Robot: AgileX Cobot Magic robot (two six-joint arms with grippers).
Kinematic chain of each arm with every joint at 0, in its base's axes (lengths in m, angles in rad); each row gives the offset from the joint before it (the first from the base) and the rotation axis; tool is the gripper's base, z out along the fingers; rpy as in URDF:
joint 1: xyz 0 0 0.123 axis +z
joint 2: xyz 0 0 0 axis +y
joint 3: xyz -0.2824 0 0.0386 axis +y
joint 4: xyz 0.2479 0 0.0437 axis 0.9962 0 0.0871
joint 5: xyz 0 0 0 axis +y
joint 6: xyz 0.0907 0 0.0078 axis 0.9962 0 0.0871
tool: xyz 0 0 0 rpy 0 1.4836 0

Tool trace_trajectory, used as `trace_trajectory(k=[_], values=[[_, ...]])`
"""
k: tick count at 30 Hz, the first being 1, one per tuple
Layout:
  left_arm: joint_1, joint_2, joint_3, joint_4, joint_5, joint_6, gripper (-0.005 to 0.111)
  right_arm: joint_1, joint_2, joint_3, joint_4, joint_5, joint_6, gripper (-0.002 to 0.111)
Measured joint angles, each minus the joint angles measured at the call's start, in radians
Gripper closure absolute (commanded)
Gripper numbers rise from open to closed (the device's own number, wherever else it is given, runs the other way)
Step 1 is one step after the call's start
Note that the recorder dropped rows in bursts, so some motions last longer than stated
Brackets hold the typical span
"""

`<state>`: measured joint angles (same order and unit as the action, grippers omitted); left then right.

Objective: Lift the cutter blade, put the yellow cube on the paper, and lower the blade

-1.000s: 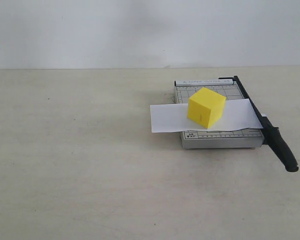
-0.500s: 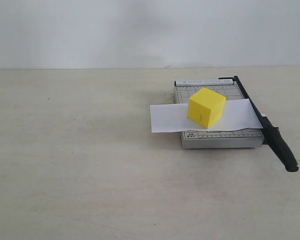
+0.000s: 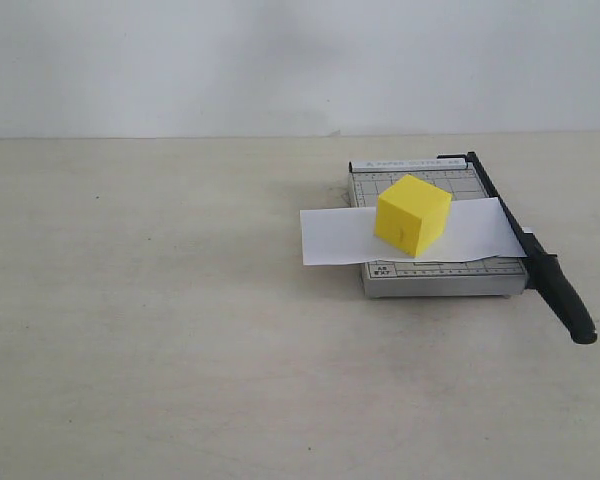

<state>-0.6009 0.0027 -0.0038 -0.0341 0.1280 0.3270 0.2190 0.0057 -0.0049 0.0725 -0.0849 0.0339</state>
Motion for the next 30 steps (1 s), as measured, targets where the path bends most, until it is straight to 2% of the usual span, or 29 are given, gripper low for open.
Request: trace_trajectory(k=[9,13,19,30], values=[[0.012,0.0,0.0,0.0,0.0,0.0,0.075,0.0,0.0,0.0,0.0,0.0,0.0,0.108],[0.043,0.0,0.0,0.0,0.0,0.0,0.075,0.0,0.0,0.0,0.0,0.0,0.0,0.108],[0.137,0.0,0.0,0.0,0.0,0.0,0.075,0.0,0.0,0.0,0.0,0.0,0.0,0.108],[0.361,0.0,0.0,0.0,0.0,0.0,0.075,0.0,0.0,0.0,0.0,0.0,0.0,0.108]])
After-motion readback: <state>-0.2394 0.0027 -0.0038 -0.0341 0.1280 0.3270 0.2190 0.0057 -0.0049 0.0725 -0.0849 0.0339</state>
